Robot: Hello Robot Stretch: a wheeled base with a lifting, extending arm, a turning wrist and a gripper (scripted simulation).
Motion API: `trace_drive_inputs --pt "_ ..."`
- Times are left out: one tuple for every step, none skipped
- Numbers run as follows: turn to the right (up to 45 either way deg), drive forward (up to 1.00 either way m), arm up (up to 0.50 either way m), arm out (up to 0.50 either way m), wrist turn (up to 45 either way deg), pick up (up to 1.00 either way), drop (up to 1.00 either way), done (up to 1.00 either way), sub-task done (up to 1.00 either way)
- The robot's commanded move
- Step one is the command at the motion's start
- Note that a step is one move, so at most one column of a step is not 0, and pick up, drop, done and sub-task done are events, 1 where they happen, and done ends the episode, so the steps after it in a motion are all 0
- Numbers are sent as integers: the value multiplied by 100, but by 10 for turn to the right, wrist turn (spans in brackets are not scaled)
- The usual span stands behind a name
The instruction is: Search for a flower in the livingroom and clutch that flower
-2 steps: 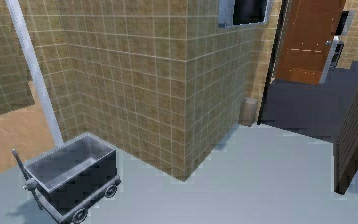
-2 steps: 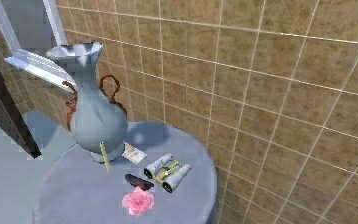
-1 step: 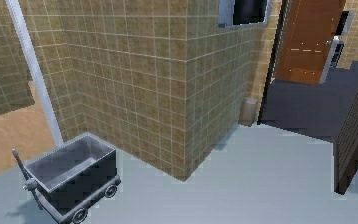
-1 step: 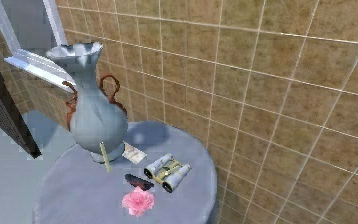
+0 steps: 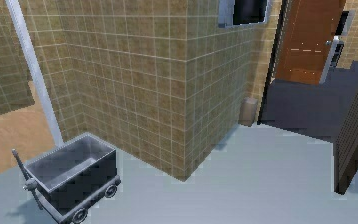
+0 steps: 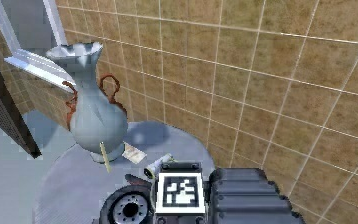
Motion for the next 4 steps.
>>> trace_drive_inputs --pt "0 0 0 10 0 0 0 0 0" --pt "0 0 0 0 450 0 0 0 0" --pt "0 0 0 0 450 0 0 0 0" --pt "0 0 0 0 450 0 0 0 0"
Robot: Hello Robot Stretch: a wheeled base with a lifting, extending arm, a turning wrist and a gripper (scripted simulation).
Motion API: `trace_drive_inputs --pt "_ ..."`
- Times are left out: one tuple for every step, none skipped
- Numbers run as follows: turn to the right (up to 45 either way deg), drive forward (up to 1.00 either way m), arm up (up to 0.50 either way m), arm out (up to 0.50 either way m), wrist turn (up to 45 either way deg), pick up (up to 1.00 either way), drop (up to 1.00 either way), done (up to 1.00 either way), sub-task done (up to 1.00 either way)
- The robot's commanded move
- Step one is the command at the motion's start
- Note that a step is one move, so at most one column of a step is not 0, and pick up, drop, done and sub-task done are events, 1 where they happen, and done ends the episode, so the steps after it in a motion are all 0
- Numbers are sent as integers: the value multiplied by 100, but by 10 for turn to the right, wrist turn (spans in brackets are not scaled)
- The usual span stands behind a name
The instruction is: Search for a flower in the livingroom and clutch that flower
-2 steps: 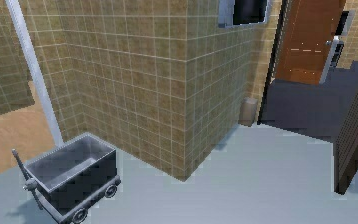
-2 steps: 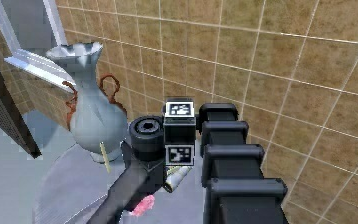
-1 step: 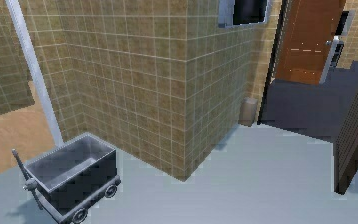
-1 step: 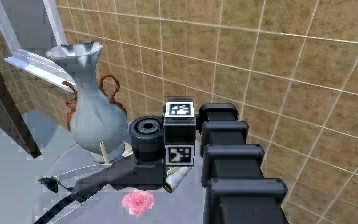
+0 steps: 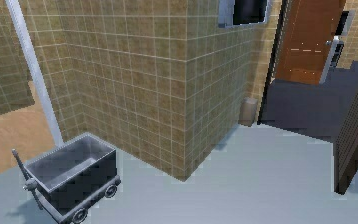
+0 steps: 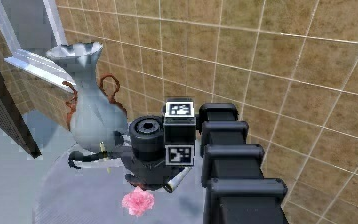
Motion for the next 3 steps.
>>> trace_drive_inputs --pt "0 0 0 0 150 0 0 0 0" --pt "0 0 -30 0 0 0 0 0 0" --pt "0 0 0 0 0 100 0 0 0"
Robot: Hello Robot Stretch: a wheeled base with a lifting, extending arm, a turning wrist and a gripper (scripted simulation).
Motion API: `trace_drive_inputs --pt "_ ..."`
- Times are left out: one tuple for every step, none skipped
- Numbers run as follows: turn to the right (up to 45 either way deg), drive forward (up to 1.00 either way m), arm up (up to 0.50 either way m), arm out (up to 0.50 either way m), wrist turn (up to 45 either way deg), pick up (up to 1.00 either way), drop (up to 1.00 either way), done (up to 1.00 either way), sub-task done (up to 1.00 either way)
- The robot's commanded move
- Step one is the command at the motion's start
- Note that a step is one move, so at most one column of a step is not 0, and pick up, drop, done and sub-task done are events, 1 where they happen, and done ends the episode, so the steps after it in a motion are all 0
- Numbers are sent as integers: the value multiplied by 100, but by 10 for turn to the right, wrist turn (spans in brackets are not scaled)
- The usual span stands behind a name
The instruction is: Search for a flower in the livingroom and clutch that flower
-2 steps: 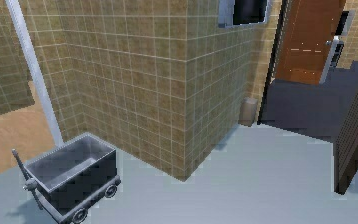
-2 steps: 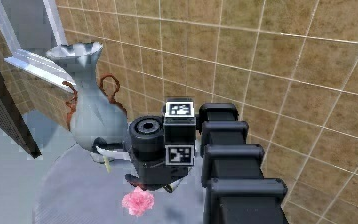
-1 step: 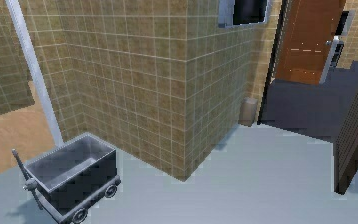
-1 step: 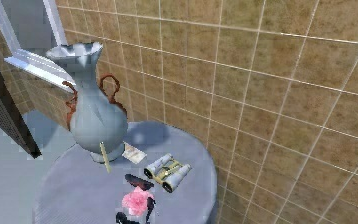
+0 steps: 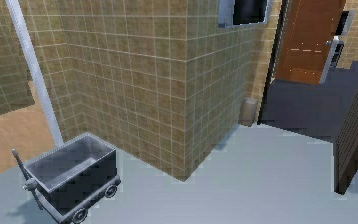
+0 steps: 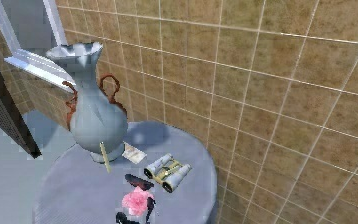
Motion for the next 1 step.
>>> trace_drive_inputs --pt "0 0 10 0 0 0 0 0 0"
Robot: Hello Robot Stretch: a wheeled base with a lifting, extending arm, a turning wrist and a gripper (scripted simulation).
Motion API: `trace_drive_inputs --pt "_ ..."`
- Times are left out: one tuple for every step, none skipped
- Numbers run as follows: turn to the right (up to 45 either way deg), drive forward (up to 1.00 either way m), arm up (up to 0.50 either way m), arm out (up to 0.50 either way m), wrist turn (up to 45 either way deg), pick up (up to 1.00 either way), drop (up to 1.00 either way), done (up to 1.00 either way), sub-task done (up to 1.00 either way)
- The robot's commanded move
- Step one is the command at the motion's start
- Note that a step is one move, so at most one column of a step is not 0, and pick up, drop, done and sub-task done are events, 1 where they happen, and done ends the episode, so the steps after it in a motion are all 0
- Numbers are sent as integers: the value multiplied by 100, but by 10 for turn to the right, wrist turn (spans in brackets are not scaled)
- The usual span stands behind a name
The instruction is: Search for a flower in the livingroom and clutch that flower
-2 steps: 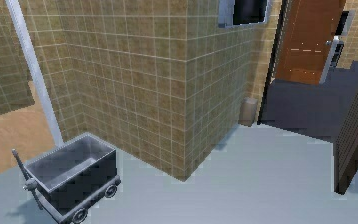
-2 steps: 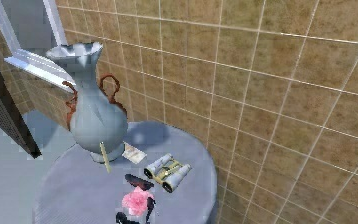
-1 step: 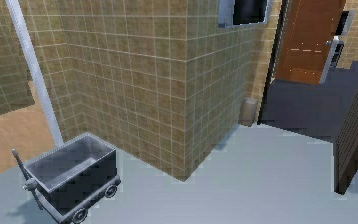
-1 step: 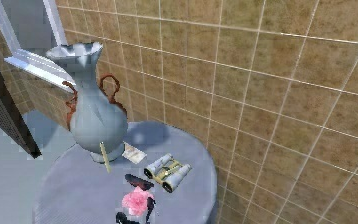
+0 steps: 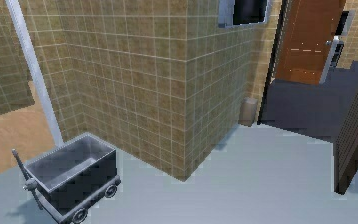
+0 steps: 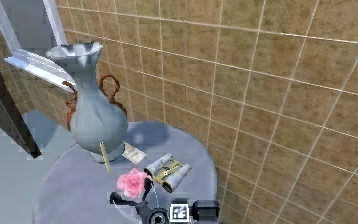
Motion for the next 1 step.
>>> trace_drive_inputs --pt "0 0 0 0 0 0 0 100 0"
